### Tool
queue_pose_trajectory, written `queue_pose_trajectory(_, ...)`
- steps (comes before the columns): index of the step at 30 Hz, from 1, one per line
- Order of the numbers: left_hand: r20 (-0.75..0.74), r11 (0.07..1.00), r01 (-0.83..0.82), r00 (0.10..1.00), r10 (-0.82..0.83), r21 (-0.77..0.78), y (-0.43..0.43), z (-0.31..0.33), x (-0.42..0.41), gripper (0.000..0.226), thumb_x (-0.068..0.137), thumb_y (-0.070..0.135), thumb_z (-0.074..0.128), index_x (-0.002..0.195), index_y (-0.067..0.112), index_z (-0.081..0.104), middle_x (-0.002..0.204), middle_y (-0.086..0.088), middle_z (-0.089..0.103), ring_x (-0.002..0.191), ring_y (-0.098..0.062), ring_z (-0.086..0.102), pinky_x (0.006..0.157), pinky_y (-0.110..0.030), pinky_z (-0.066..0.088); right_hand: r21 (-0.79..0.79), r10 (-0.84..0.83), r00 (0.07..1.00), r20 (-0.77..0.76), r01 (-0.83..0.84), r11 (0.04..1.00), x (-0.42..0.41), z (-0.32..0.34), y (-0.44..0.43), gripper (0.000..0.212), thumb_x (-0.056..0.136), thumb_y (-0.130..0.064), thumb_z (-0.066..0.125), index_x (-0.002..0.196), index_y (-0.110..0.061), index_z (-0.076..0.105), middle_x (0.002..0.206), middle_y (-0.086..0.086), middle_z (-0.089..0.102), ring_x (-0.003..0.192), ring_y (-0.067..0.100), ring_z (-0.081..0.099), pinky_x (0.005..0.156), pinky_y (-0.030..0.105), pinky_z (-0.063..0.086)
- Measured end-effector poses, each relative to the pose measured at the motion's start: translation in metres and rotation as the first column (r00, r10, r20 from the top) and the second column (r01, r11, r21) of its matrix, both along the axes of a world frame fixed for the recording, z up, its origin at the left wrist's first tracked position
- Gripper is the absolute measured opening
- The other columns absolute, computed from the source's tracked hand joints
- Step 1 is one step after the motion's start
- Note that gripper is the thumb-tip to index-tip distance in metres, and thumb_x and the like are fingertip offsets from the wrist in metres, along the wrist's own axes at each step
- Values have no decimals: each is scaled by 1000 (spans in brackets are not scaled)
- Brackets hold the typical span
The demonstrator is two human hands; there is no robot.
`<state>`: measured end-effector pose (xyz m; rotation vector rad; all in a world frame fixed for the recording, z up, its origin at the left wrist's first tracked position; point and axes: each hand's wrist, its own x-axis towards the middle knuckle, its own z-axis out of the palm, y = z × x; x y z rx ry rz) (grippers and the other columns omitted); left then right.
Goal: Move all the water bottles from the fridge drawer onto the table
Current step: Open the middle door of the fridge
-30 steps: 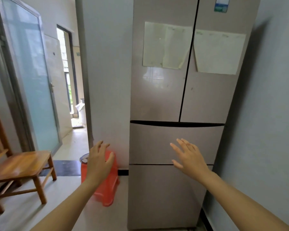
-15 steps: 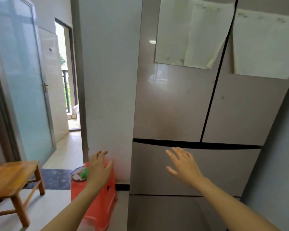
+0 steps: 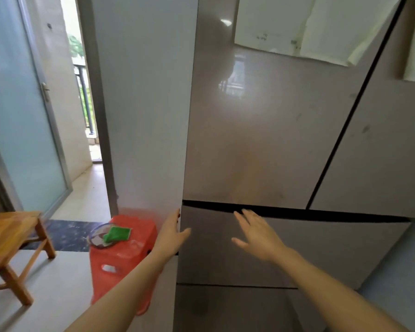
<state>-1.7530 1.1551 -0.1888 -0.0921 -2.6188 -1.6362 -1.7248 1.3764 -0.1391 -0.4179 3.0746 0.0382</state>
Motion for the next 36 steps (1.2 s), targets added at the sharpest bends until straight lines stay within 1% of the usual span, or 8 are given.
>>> queue_pose_trajectory(3,0,999,-5,1000,5,36,6,5,-9,55,84,6,59,135,16,40,122,0,54,111,-14,51,91,-27,41,6,2,1000,-15,-1,1000,-16,-6,-1,70,95,-47,35,148,-13,5,153,13,17,141,29,17,116,38,13)
queue_pose_trajectory(6,53,992,-49,998,44,116,12,6,-22,52,83,5,62,131,13,43,119,-2,56,113,-20,55,92,-30,45,-7,10,994,-107,-11,1000,-27,-11,-7,67,95,-46,35,146,-10,14,143,11,32,130,29,30,111,37,21)
queue_pose_trajectory(15,48,965,-170,985,164,199,23,-12,-28,57,78,18,71,128,12,45,128,-10,55,118,-25,53,101,-48,43,-153,-102,973,-206,71,986,-24,-29,-22,69,90,-44,46,144,-8,22,138,12,37,130,32,31,115,42,12)
queue_pose_trajectory(20,-7,978,-146,989,149,146,24,-4,-13,42,78,18,72,113,18,48,113,1,57,110,-19,55,96,-34,43,-176,-145,972,-184,113,978,-14,-27,-27,68,87,-41,50,142,-8,25,139,13,37,133,32,29,116,43,9)
queue_pose_trajectory(22,-52,979,-147,986,156,141,26,-8,10,33,76,20,73,98,27,48,104,5,59,105,-18,57,93,-33,44,-137,-160,969,-190,135,981,3,-35,-29,71,79,-41,61,136,-6,38,133,13,47,128,34,40,114,47,19)
queue_pose_trajectory(25,-100,981,-165,979,175,102,27,-20,51,37,75,32,73,102,24,49,106,0,59,102,-19,56,91,-40,47,-65,-188,949,-253,177,982,35,-42,-27,77,59,-44,78,121,-6,56,116,13,62,116,33,56,104,47,35)
queue_pose_trajectory(29,-109,978,-207,973,202,-39,30,-23,91,46,72,47,71,98,18,47,99,0,59,92,-21,59,80,-40,50,-94,-191,961,-199,176,980,77,-39,-19,73,90,-39,48,147,-10,12,153,10,16,145,27,5,113,36,-9)
queue_pose_trajectory(36,-187,955,-206,968,167,-215,48,-21,172,55,74,57,63,101,11,48,92,-3,56,83,-20,57,74,-36,50,-75,-308,946,-104,301,951,149,-31,-14,80,91,-36,48,148,-11,-2,157,8,-6,145,23,-11,117,38,-2)
